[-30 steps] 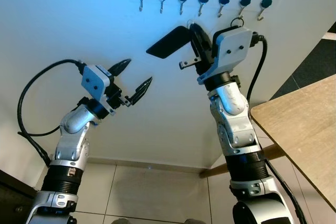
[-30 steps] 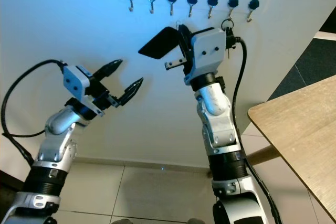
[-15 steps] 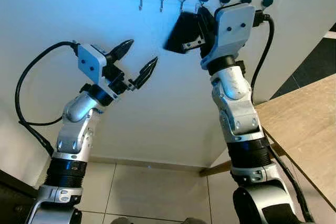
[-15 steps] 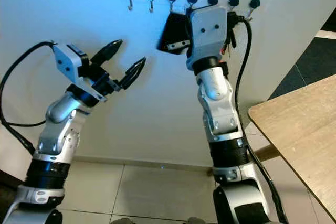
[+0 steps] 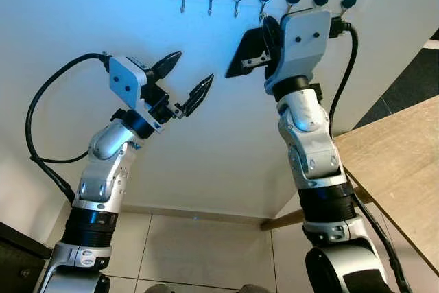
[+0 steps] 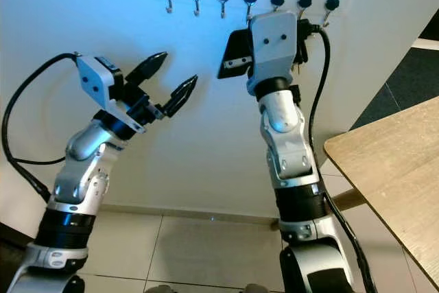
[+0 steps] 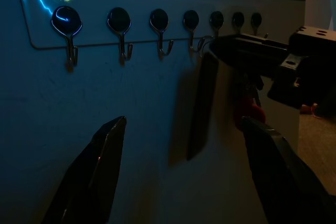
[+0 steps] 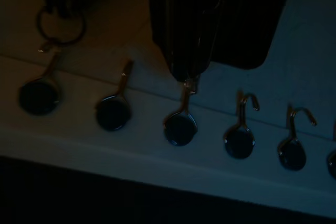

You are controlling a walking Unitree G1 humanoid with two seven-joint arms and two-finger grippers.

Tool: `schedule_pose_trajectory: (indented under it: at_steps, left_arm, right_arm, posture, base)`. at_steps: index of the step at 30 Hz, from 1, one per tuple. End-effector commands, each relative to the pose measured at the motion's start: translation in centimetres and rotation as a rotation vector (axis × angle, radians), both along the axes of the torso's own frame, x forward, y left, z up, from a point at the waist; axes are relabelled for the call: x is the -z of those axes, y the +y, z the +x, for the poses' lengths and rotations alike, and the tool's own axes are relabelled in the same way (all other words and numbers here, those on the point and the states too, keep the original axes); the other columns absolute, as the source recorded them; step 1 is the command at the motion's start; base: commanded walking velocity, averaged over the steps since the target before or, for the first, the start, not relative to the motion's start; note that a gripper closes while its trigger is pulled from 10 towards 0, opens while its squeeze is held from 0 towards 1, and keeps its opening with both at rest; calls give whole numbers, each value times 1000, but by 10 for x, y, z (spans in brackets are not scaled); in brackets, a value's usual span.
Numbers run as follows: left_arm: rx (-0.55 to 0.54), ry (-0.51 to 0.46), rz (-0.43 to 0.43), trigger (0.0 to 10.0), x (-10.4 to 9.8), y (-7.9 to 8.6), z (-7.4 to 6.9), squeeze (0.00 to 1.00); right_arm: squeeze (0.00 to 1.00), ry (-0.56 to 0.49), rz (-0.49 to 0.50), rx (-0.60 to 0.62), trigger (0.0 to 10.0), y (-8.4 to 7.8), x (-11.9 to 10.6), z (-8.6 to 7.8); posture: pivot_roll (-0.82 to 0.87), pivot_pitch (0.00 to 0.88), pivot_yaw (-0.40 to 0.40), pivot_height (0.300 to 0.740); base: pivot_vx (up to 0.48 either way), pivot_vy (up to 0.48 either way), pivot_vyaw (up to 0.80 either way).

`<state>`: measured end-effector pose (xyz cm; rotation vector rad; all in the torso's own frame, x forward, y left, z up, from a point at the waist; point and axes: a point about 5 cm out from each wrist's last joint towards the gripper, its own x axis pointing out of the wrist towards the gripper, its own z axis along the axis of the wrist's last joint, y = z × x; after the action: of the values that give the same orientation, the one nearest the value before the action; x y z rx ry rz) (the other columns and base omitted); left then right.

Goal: Hang keys on a hook

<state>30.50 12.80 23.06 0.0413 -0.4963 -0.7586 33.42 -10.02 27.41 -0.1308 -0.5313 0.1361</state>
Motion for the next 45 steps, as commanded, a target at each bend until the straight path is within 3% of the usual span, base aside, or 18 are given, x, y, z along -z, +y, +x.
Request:
schedule_pose_trajectory:
  at_steps: [1,6,14,26,37,45]
  left_arm:
    - [32,2,-8,10000,0,-8,-4,0]
    - [70,3,-7,10000,-2,-13,-6,0]
    - [74,2,-4,10000,-3,-15,-7,0]
    - [78,-2,-4,10000,-4,-18,-7,0]
    - [76,-1,15,10000,-3,-18,-6,0]
    - [74,-5,22,10000,-3,-19,-5,0]
  right_arm:
    - [0,-1,-3,36,10000,-6,1,-3]
    - [0,15,9,114,10000,-18,6,-4]
    - [0,12,13,156,10000,-25,7,-6]
    - [0,-4,12,120,10000,-18,5,-8]
    - [0,138,4,81,10000,-11,30,-1]
    - [0,141,9,81,10000,-11,31,0]
  posture:
    - [25,82,-51,740]
    - [26,86,-49,740]
    - [25,85,-48,740]
    - [23,76,-48,740]
    - [30,75,-50,740]
    - [30,78,-52,740]
  base:
    - [0,0,0]
    - [0,0,0]
    - [0,0,0]
    - [0,0,0]
    - [0,0,0]
    - [0,0,0]
